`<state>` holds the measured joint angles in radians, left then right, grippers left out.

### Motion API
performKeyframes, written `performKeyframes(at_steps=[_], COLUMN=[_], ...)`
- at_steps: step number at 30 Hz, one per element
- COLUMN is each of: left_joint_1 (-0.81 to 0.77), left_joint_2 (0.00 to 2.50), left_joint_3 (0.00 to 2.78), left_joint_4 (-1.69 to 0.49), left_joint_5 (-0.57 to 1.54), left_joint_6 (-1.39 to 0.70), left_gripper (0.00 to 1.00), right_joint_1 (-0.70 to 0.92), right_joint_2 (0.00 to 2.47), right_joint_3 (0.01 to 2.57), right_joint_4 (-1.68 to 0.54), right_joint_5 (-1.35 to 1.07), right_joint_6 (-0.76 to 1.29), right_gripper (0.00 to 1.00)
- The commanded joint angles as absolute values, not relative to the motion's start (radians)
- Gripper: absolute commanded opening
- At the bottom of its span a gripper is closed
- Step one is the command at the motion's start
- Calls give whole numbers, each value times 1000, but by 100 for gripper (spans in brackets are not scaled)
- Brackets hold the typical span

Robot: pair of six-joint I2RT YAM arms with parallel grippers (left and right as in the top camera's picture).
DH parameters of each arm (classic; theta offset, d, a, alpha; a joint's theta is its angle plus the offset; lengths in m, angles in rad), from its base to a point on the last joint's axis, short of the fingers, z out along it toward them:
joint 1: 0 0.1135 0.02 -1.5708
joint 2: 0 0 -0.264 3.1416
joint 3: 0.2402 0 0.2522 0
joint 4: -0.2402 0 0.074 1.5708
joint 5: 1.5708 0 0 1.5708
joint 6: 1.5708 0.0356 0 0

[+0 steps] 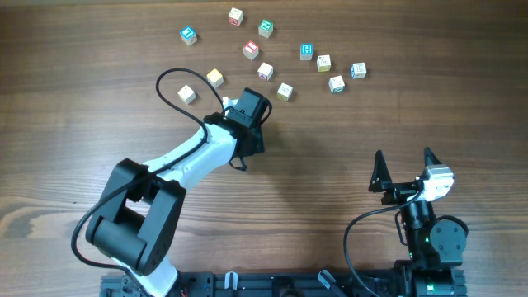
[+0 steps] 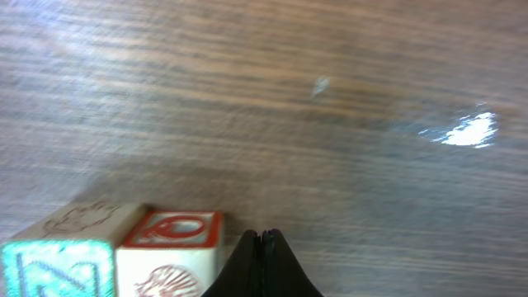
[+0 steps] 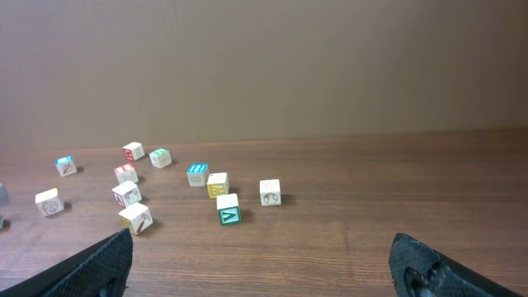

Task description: Form a horizontal line

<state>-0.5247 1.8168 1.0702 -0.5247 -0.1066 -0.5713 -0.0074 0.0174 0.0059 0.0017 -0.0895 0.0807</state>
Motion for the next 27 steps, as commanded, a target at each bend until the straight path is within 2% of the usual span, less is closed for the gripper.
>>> performKeyframes(at_steps=[1,6,9,14,16,24,27], left_joint_1=[-528,-467,-350,-247,-235,-240,-240], left_joint_2=[1826,1826,1826,1829,1829,1832,1833], left_joint_3=[1081,1131,1131,1131,1131,1131,1131], left_joint_4=[-487,-386,-324,-317,-319,-424,-447], left_joint_5=[-87,-134,-144,-139,-127,-100,2], left_joint_6=[-584,-581,-580,-548,-474,-448,-447], left_gripper=[4,4,7,7,6,4,4], right_joint_1=[-3,-3,-3,-3,-3,-3,-3], right_joint_2=[9,9,9,9,9,9,9], right_joint_3=[5,5,5,5,5,5,5], right_joint_4=[7,7,7,7,7,7,7], right_joint_5=[-103,-103,-103,-103,-103,-103,-103], right_joint_6=[71,71,71,71,71,71,72], right_gripper=[100,100,100,100,100,100,100])
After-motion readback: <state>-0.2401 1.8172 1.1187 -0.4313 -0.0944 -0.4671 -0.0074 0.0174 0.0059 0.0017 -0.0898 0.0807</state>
